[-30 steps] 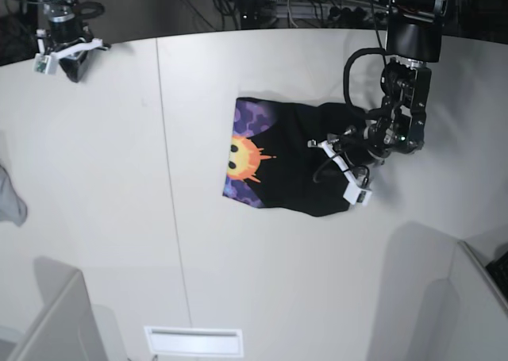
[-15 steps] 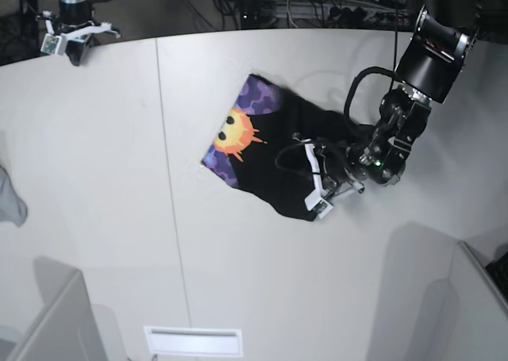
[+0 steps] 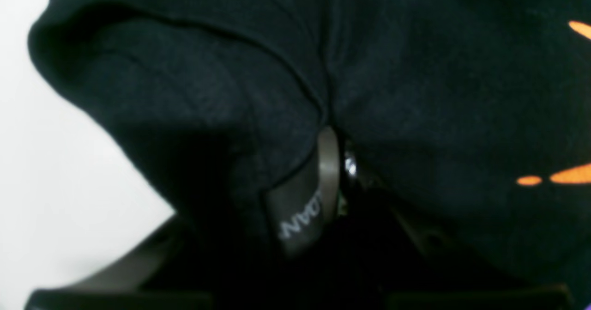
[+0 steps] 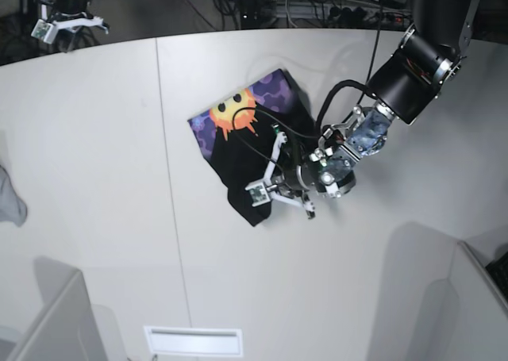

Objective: Fold the T-shirt properly
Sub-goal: 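Drag and rotate the folded shirt with the left gripper to square it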

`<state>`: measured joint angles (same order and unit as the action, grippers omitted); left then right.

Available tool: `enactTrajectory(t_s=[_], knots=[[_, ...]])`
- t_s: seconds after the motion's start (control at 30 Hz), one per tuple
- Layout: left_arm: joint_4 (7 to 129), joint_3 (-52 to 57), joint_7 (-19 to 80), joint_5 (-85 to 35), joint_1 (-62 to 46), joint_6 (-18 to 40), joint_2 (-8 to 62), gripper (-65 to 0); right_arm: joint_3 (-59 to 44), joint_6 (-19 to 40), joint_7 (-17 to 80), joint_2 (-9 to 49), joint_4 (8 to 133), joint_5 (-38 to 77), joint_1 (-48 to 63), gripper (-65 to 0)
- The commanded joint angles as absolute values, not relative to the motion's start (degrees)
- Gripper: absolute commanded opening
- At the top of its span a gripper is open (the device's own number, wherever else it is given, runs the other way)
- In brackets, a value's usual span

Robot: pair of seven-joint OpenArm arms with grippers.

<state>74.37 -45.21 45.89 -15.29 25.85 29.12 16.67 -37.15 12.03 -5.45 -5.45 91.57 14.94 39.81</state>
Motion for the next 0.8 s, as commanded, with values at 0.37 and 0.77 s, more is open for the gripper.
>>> enactTrajectory(t_s=[0.37,0.77], knots=[[72.5,-49.9,38.6,-0.8,26.5,39.9,10.3,-65.0,-40.9,12.1,-6.8,-6.9,92.4,15.3,40.9,-65.0],[68.0,-58.7,31.1,-0.6,29.1,39.6,10.1,-65.0,-40.5,12.1,-6.8,-7.3,92.4,15.3,40.7,-65.0]])
